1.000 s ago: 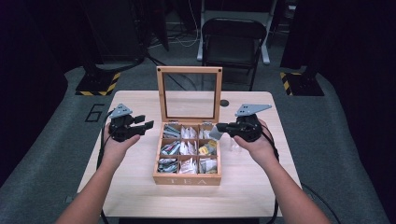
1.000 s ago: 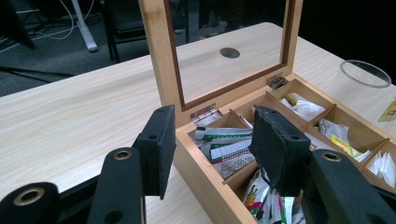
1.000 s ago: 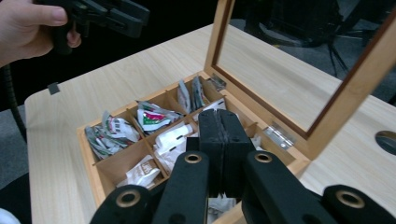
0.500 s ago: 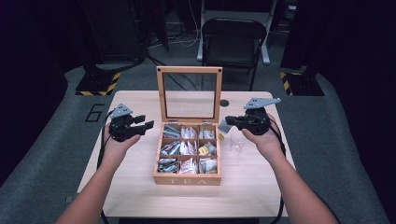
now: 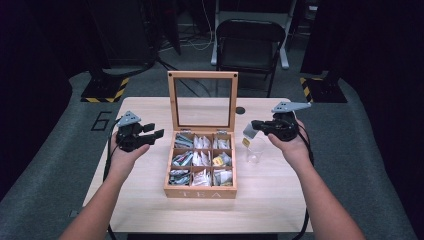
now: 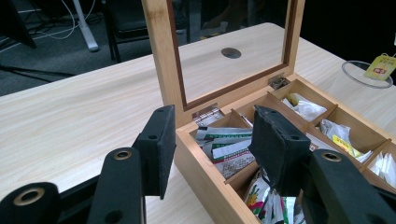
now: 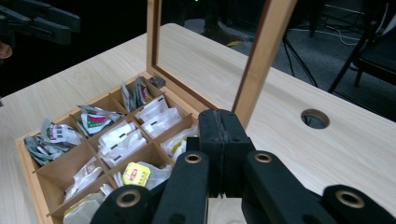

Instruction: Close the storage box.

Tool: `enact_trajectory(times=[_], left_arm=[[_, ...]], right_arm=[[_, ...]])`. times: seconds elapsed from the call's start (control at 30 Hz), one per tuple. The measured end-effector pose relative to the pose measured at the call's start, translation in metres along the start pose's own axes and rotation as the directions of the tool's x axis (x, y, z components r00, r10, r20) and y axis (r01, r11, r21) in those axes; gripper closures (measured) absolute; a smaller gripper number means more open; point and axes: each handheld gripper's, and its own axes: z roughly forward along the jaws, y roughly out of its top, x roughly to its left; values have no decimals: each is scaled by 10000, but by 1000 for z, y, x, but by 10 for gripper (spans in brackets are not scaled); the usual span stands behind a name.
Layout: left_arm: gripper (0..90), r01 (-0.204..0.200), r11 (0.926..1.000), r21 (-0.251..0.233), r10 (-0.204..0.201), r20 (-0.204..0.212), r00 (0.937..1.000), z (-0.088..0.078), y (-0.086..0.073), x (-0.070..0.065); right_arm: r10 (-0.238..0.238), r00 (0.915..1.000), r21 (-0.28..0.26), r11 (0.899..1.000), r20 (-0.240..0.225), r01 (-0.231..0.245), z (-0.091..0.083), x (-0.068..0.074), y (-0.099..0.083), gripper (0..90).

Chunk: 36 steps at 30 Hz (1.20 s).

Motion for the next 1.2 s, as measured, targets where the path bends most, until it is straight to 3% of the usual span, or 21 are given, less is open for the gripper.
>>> enact_trajectory(times=[0.73, 1.2], left_arm=[[500, -23, 10000, -45, 23, -27, 10000, 1, 1, -1], [500, 0, 10000, -3, 0, -9, 10000, 2, 0, -1]], right_arm=[[286, 9977, 113, 9995, 612, -293, -13, -20, -11, 898], [371, 9961, 438, 9982, 795, -407, 1, -22, -29, 898]])
